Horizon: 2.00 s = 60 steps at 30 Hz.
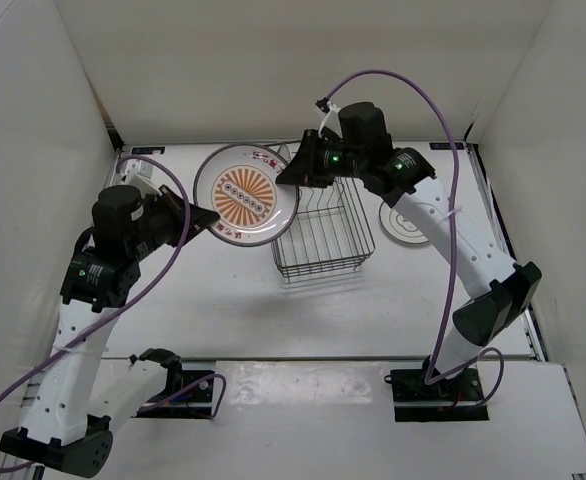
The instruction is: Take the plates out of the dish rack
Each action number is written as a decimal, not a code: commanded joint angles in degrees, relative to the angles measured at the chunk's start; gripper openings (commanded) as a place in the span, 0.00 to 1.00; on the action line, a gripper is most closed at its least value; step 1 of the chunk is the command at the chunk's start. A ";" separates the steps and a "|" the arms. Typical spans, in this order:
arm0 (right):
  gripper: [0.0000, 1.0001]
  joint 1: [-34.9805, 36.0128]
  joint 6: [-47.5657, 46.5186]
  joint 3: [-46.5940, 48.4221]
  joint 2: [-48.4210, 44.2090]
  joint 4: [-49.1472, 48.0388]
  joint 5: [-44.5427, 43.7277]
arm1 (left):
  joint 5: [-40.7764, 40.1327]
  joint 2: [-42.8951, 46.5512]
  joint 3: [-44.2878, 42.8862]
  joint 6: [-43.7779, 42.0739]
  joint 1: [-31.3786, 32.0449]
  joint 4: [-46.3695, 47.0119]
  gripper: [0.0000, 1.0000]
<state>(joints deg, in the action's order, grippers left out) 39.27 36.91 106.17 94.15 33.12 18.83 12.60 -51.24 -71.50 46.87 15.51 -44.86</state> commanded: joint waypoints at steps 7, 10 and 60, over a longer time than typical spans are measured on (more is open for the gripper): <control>0.02 4.50 8.80 -5.08 1.56 -3.24 8.24 | -7.40 -2.02 3.92 -7.23 1.81 -0.75 0.00; 0.38 4.33 8.19 -5.63 1.65 -1.23 8.59 | -10.75 -2.46 3.57 -10.82 1.72 -0.76 0.00; 0.77 -6.22 -3.07 -18.10 -26.47 25.94 -16.37 | 3.31 -51.85 4.89 -12.07 -33.35 2.42 0.34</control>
<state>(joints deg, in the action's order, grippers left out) 32.97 35.40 85.47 67.22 57.82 5.08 22.90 -101.06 -65.56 36.75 -17.54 -34.41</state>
